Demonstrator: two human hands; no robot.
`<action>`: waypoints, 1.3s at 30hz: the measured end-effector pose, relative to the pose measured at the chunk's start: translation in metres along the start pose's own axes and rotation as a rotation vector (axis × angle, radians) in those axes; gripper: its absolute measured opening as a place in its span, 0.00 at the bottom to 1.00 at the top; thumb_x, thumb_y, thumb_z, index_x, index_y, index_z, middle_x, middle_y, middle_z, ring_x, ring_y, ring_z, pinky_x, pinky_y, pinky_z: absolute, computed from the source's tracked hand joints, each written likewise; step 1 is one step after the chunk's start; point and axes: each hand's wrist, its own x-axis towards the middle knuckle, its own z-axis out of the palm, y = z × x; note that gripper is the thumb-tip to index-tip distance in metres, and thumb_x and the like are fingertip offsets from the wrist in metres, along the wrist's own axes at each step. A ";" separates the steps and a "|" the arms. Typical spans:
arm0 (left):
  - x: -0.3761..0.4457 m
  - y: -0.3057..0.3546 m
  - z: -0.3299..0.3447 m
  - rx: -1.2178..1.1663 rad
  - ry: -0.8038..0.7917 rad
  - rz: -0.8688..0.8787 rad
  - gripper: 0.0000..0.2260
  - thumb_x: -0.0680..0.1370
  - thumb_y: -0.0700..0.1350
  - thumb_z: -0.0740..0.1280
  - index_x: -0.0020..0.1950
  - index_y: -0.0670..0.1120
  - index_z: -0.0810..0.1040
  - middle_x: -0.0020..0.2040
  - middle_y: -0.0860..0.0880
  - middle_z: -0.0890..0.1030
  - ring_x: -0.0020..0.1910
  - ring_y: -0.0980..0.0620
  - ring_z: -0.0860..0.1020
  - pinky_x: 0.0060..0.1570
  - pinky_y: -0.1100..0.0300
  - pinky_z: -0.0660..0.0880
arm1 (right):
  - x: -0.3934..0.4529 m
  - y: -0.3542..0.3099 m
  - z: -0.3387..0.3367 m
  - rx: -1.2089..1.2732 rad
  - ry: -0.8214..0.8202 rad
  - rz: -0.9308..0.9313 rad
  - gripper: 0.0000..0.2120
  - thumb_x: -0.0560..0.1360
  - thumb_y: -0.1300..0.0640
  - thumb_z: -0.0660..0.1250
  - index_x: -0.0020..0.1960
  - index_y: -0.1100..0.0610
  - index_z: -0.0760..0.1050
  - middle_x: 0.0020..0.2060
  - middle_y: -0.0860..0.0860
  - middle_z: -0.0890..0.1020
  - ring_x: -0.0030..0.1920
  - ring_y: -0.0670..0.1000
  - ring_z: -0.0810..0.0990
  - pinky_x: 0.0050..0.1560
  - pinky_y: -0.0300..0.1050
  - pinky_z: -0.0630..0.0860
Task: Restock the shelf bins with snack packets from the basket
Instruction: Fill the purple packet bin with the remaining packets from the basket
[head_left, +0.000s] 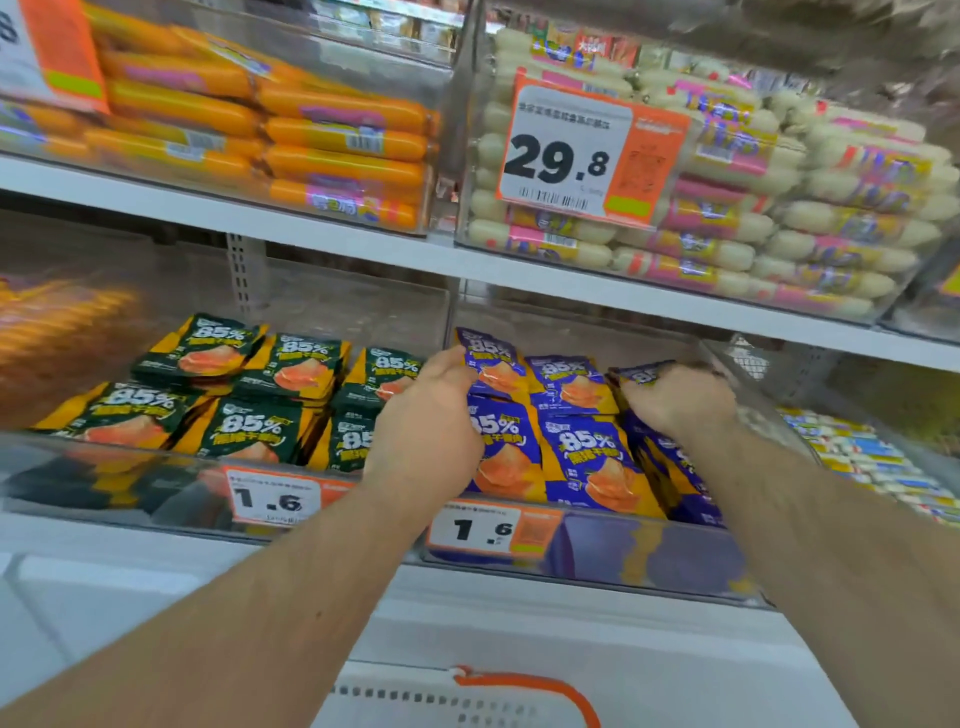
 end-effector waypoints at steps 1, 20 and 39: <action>0.000 0.000 0.000 0.002 0.004 0.001 0.27 0.73 0.36 0.69 0.72 0.48 0.71 0.78 0.54 0.61 0.70 0.49 0.70 0.66 0.51 0.71 | 0.003 0.001 0.003 -0.023 -0.031 -0.010 0.32 0.76 0.34 0.53 0.59 0.59 0.78 0.61 0.60 0.79 0.62 0.61 0.76 0.68 0.55 0.66; -0.002 0.003 -0.001 -0.008 0.000 -0.019 0.28 0.73 0.34 0.68 0.72 0.49 0.70 0.77 0.56 0.61 0.70 0.49 0.70 0.63 0.49 0.73 | 0.017 0.014 0.012 0.154 -0.283 -0.099 0.36 0.81 0.34 0.48 0.80 0.54 0.51 0.80 0.55 0.51 0.79 0.59 0.51 0.77 0.55 0.50; -0.127 -0.019 -0.012 -0.304 0.199 0.466 0.20 0.69 0.37 0.61 0.60 0.40 0.77 0.56 0.45 0.80 0.55 0.50 0.75 0.59 0.63 0.68 | -0.240 -0.092 0.022 0.975 0.717 -0.486 0.11 0.69 0.58 0.61 0.29 0.59 0.71 0.26 0.55 0.74 0.33 0.51 0.69 0.35 0.46 0.61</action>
